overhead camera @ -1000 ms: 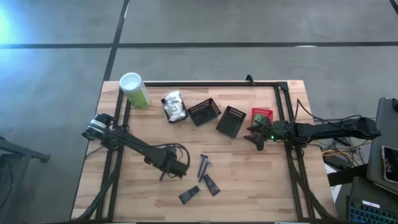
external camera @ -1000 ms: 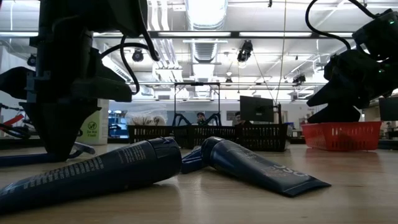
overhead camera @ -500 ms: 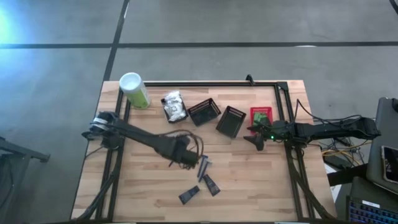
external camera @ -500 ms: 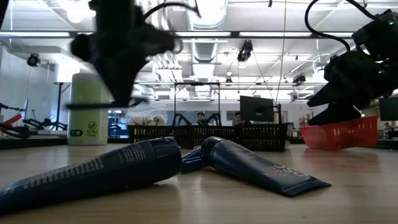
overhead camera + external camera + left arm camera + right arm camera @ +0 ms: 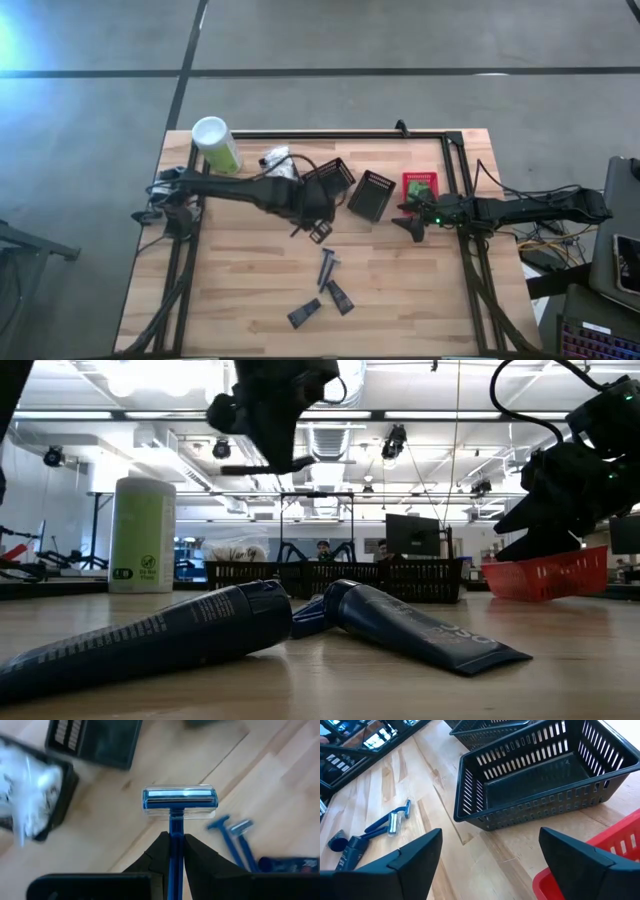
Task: Pick & Place Travel size toiletries
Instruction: Put the left razor into the middle black bin
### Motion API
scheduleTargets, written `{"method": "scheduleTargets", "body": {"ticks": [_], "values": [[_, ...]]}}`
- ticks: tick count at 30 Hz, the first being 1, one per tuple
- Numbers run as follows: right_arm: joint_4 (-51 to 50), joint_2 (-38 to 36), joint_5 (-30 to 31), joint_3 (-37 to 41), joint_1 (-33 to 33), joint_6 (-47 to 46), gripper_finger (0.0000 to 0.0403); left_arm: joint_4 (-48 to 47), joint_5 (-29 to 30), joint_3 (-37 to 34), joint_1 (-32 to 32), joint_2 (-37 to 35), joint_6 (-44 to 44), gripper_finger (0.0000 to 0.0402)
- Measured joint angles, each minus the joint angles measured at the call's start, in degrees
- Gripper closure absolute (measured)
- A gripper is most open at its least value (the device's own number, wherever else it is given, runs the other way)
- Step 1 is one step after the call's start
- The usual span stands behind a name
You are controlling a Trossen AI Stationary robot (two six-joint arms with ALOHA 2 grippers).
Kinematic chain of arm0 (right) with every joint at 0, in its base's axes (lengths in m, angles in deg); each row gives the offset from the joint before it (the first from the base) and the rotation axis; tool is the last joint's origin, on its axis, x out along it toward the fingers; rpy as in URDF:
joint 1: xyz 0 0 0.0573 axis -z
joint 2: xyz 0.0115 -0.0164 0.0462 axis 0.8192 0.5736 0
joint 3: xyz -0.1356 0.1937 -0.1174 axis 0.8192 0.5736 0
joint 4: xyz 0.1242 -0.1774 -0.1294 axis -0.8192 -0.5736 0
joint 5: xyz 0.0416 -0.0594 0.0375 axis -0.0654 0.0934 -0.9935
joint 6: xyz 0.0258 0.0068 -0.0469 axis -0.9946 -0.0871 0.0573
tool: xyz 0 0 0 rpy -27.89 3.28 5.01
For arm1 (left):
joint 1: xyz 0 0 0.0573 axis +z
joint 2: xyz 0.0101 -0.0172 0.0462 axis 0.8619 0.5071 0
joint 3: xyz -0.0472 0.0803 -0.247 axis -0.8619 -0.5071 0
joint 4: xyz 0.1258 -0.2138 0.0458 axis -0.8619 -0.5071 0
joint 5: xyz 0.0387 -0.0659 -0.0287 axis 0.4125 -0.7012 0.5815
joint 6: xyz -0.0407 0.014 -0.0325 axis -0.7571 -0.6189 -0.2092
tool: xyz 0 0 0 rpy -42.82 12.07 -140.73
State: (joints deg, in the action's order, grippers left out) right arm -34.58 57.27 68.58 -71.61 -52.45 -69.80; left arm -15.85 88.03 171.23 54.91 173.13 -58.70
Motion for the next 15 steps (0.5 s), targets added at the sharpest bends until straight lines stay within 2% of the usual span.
{"method": "scheduleTargets", "body": {"ticks": [8, 15], "values": [[0.1, 0.0, 0.0, 0.0, 0.0, 0.0, 0.0100, 10.2, 1.6, 2.3, 6.8, 0.3, 8.6, 0.0356], [0.1, 0.0, 0.0, 0.0, 0.0, 0.0, 0.0119, 17.3, -1.9, 4.3, 13.2, 5.5, 14.5, 0.0355]]}}
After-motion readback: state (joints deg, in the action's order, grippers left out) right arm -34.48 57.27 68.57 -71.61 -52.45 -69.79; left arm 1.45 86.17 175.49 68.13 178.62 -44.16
